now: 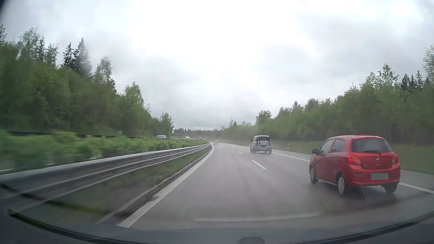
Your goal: Follow the waypoints while adhering to traffic rules and regulations
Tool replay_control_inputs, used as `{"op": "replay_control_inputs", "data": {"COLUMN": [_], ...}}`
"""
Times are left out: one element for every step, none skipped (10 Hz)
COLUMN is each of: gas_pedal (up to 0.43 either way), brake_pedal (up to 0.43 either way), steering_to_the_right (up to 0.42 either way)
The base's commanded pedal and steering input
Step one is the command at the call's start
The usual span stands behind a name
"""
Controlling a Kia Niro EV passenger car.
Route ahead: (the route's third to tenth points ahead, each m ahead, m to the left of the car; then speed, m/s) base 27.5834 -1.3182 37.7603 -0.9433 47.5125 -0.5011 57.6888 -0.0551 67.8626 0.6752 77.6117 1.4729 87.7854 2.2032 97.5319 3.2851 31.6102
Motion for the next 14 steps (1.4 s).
{"op": "replay_control_inputs", "data": {"gas_pedal": [0.319, 0.319, 0.319, 0.311, 0.311, 0.299, 0.299, 0.299, 0.299, 0.299, 0.299, 0.299, 0.299, 0.299], "brake_pedal": [0.000, 0.000, 0.000, 0.000, 0.000, 0.000, 0.000, 0.000, 0.000, 0.000, 0.000, 0.000, 0.000, 0.000], "steering_to_the_right": [-0.010, -0.010, -0.009, -0.009, -0.009, -0.009, -0.008, -0.008, -0.007, -0.007, -0.007, -0.007, -0.007, -0.007]}}
